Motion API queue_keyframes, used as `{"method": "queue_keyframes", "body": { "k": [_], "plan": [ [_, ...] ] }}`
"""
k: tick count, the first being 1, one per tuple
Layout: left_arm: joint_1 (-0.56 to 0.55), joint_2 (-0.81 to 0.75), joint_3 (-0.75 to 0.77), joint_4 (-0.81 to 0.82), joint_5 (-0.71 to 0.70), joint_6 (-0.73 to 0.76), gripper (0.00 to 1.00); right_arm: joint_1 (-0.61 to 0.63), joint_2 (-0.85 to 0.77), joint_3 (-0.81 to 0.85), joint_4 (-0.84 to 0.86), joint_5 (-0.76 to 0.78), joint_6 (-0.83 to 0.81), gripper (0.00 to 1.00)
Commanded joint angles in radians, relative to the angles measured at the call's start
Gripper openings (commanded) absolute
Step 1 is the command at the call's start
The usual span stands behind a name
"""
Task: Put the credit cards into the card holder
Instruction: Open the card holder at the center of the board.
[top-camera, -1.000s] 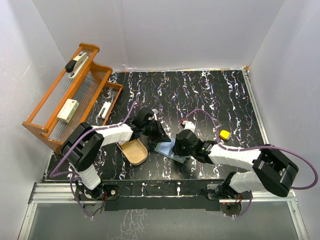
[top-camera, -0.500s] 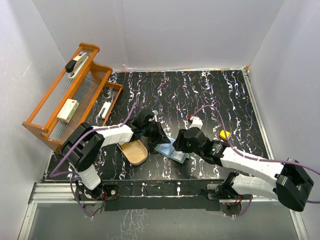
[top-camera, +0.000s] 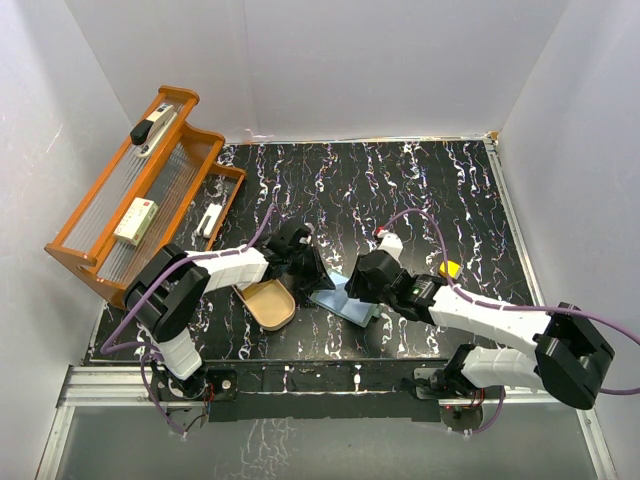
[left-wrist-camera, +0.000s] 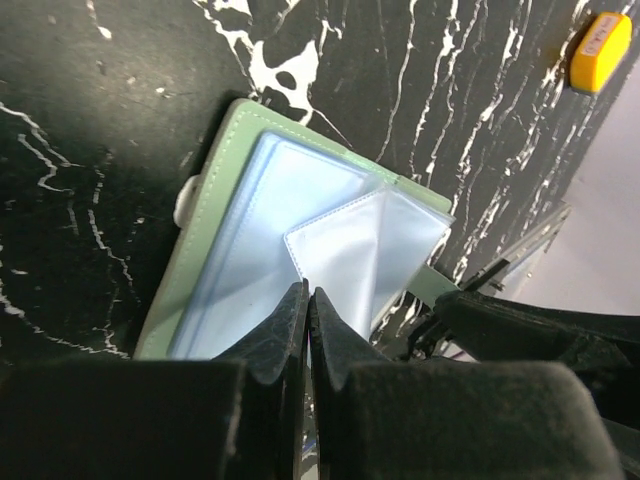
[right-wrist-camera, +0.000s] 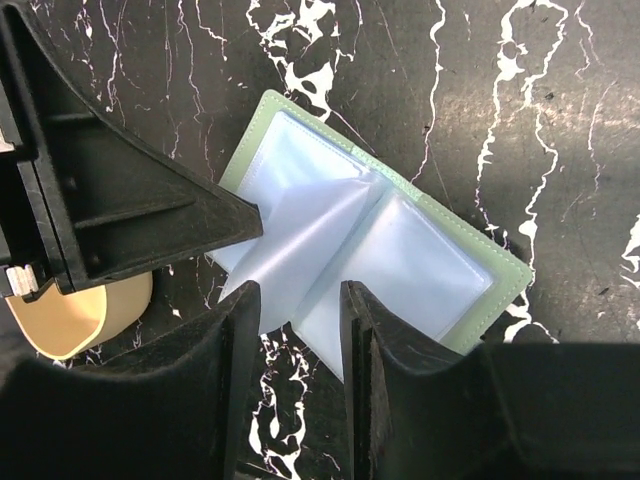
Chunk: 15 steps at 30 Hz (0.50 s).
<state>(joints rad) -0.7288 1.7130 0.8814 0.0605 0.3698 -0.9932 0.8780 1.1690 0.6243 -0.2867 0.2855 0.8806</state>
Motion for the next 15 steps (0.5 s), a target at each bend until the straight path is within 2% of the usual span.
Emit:
{"method": "queue_keyframes", "body": {
  "k": [1, 7, 15],
  "plan": [
    [-0.004, -0.03, 0.054, -0.117, -0.085, 0.06, 0.0, 0.006, 0.006, -0.022, 0.074, -0.008, 0.04, 0.35],
    [-0.004, -0.04, 0.101, -0.247, -0.176, 0.111, 0.02, 0.006, 0.066, -0.037, 0.117, -0.027, 0.038, 0.35],
    [-0.002, -0.067, 0.099, -0.28, -0.215, 0.122, 0.29, 0.006, 0.148, -0.009, 0.124, -0.038, -0.022, 0.37]
  ]
}}
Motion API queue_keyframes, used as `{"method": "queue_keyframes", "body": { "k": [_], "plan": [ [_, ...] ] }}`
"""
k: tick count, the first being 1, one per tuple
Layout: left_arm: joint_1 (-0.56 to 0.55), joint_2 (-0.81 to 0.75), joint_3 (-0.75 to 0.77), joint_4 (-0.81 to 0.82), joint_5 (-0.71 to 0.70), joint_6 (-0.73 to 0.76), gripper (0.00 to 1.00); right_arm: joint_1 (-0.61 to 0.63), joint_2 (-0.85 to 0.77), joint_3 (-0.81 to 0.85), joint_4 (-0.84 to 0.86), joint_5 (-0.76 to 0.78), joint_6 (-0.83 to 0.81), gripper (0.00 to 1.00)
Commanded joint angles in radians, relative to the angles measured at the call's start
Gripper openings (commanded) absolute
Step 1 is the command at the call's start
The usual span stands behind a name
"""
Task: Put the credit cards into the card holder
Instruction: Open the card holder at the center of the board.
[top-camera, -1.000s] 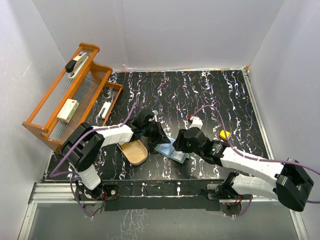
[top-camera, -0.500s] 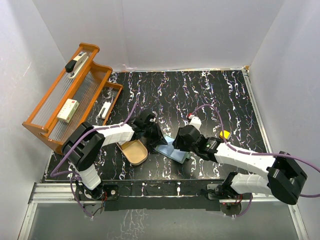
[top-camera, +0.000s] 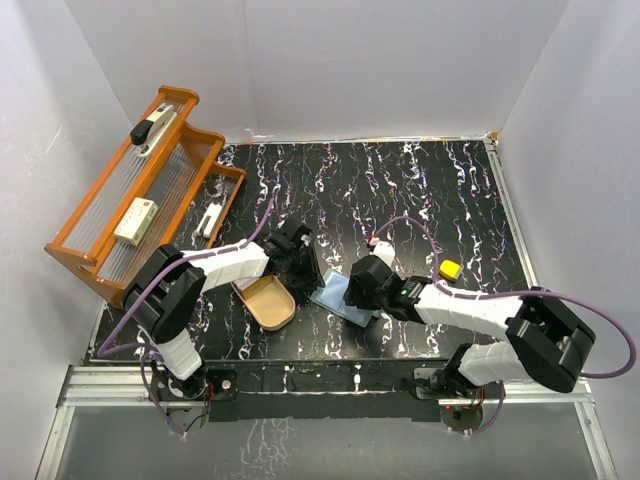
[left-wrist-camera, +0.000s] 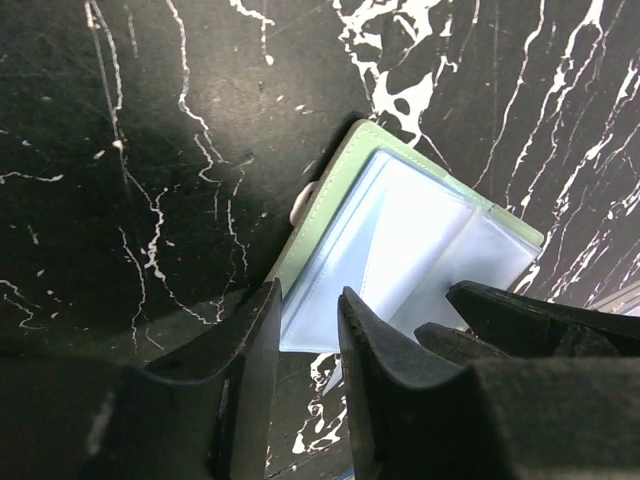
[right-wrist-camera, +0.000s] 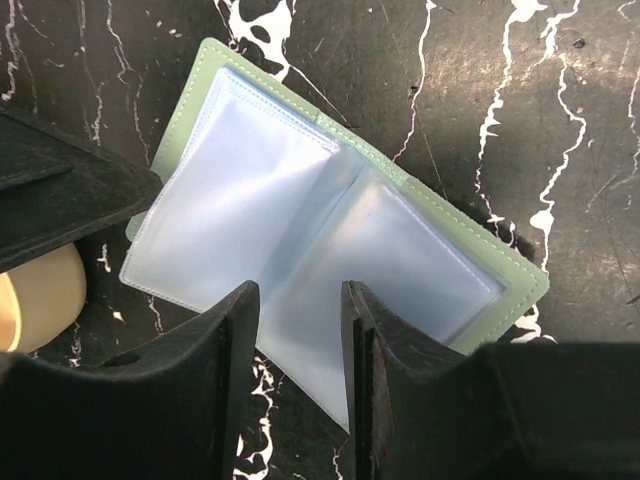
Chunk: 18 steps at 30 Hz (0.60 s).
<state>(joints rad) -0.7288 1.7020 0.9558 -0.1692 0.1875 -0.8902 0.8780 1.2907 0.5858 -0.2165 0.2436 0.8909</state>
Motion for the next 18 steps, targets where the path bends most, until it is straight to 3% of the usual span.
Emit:
{"method": "queue_keyframes", "body": {
  "k": [1, 5, 12, 18],
  "plan": [
    [-0.002, -0.054, 0.023, -0.048, -0.024, 0.019, 0.32, 0.006, 0.038, 0.034, 0.051, -0.003, -0.07, 0.38],
    [0.0, -0.057, 0.001, -0.031, 0.011, 0.004, 0.36, 0.003, 0.071, 0.04, 0.045, 0.026, -0.169, 0.38],
    [-0.007, -0.101, -0.089, 0.042, 0.079, -0.072, 0.22, -0.015, 0.088, 0.114, -0.045, 0.104, -0.289, 0.35],
    [-0.011, -0.133, -0.165, 0.189, 0.184, -0.127, 0.24, -0.019, 0.074, 0.177, -0.134, 0.13, -0.268, 0.35]
  ]
}}
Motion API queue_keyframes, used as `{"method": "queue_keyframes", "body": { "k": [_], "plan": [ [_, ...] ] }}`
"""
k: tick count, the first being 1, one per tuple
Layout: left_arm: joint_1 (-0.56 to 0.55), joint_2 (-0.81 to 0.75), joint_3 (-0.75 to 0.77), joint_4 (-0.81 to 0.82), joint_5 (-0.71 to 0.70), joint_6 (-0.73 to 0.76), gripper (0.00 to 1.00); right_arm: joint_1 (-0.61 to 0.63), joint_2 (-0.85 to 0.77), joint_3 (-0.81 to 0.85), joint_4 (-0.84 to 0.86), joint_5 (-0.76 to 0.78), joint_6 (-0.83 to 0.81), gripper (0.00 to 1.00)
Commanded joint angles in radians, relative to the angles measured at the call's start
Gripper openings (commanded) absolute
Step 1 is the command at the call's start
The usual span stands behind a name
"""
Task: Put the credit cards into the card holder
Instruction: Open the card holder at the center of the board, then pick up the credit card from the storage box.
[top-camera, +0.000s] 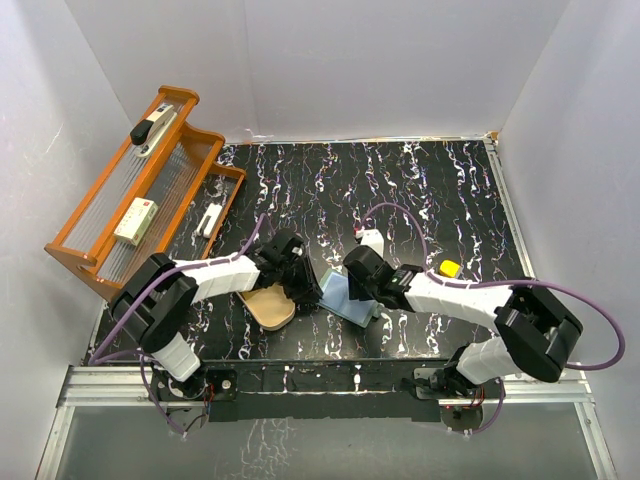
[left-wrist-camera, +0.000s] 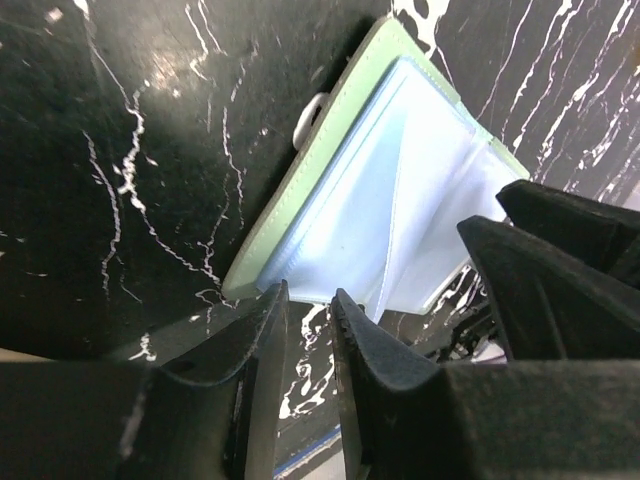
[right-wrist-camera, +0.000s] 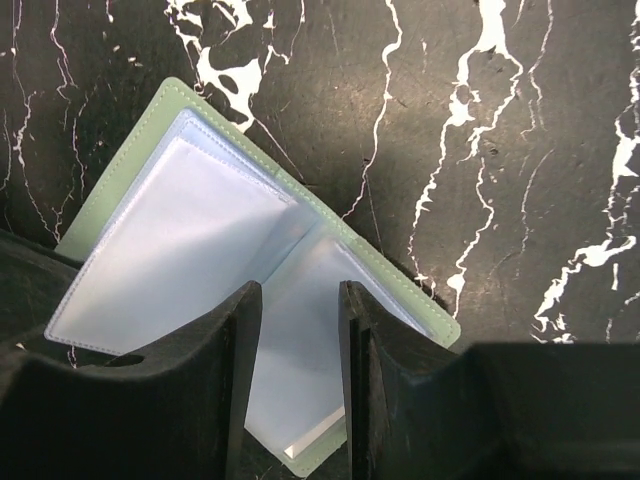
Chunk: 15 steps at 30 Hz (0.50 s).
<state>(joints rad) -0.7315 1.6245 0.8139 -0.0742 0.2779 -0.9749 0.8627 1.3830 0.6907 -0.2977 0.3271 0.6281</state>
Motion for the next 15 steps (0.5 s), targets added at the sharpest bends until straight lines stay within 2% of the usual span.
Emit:
{"method": "queue_keyframes", "body": {
  "k": [1, 4, 8, 15],
  "plan": [
    [-0.008, -0.066, -0.018, 0.09, 0.093, -0.038, 0.25, -0.004, -0.028, 0.082, -0.069, 0.038, 0.031, 0.36],
    [-0.005, -0.111, 0.018, -0.002, 0.051, 0.0, 0.31, -0.004, -0.074, 0.09, -0.082, 0.001, 0.134, 0.39],
    [0.01, -0.176, 0.096, -0.18, -0.078, 0.077, 0.4, -0.003, -0.115, 0.053, -0.004, -0.047, 0.241, 0.4],
    [0.06, -0.244, 0.261, -0.464, -0.294, 0.309, 0.46, -0.003, -0.026, 0.069, 0.033, -0.044, 0.324, 0.41]
  ]
}}
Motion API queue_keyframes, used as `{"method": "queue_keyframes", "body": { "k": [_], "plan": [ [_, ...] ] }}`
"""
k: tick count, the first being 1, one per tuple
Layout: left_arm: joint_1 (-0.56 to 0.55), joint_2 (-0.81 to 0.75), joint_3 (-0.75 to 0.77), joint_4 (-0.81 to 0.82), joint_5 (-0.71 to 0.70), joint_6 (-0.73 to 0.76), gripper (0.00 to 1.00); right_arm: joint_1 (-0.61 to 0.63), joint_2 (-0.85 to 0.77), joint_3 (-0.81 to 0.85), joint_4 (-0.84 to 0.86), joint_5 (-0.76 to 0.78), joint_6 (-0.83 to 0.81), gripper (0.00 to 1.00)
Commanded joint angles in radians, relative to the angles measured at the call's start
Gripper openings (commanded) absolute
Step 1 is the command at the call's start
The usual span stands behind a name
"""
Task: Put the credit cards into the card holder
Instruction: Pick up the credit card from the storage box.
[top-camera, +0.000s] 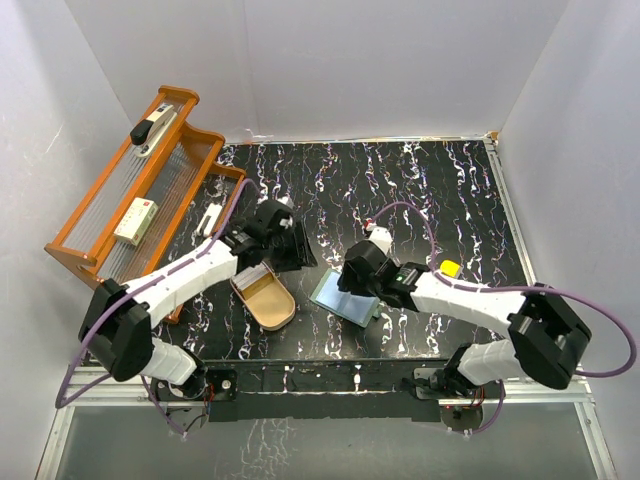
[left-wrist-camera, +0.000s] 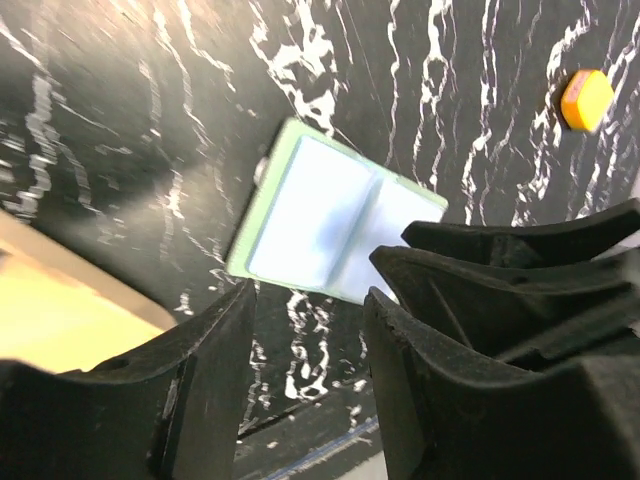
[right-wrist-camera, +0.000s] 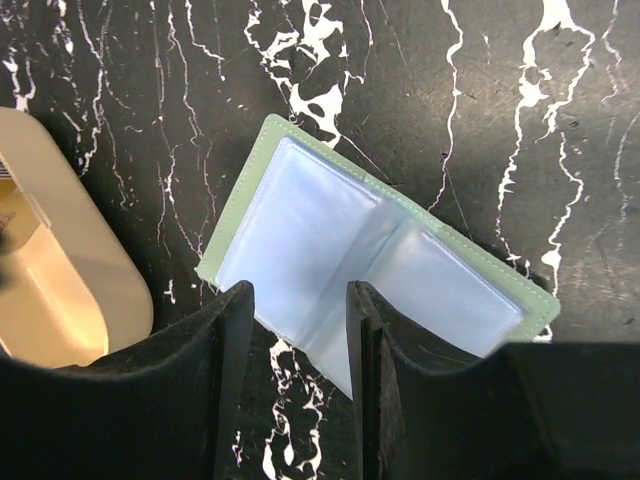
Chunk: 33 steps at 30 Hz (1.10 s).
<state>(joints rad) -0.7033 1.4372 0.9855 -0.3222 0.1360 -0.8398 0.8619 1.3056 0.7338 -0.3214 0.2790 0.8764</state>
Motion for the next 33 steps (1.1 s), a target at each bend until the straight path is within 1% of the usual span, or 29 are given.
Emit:
{"method": "queue_keyframes", "body": {
  "k": [1, 2, 5, 7, 9, 11, 14, 17, 23, 28, 33],
  "plan": [
    [0.039, -0.063, 0.098, -0.23, -0.161, 0.239, 0.47, -0.004, 0.069, 0.03, 0.062, 0.002, 0.081, 0.41],
    [0.046, -0.064, 0.1, -0.245, -0.168, 0.294, 0.49, -0.003, 0.087, 0.035, 0.069, -0.002, 0.084, 0.41],
    [0.051, -0.154, 0.065, -0.238, -0.165, 0.506, 0.5, -0.002, 0.133, 0.046, 0.082, -0.013, 0.093, 0.42],
    [0.053, -0.226, 0.04, -0.242, -0.208, 0.566, 0.53, -0.003, 0.155, 0.055, 0.092, -0.028, 0.078, 0.43],
    [0.068, -0.258, 0.044, -0.273, -0.233, 0.62, 0.58, -0.002, 0.168, 0.062, 0.098, -0.04, 0.062, 0.43],
    [0.082, -0.25, 0.064, -0.321, -0.228, 0.682, 0.62, -0.002, 0.173, 0.071, 0.093, -0.042, 0.052, 0.44],
    [0.085, -0.197, 0.075, -0.416, -0.241, 0.786, 0.67, -0.003, 0.16, 0.066, 0.102, -0.046, 0.04, 0.44],
    [0.085, -0.151, 0.077, -0.438, -0.284, 0.828, 0.71, -0.002, 0.136, 0.047, 0.125, -0.052, 0.03, 0.45],
    [0.085, -0.161, 0.001, -0.322, -0.336, 0.921, 0.78, -0.003, 0.102, 0.024, 0.146, -0.056, 0.012, 0.45],
    [0.085, -0.116, -0.069, -0.264, -0.379, 0.954, 0.79, -0.002, 0.084, 0.015, 0.153, -0.055, 0.008, 0.46],
    [0.085, -0.083, -0.1, -0.213, -0.411, 0.956, 0.8, -0.003, 0.081, 0.008, 0.159, -0.048, 0.005, 0.47]
  ]
}}
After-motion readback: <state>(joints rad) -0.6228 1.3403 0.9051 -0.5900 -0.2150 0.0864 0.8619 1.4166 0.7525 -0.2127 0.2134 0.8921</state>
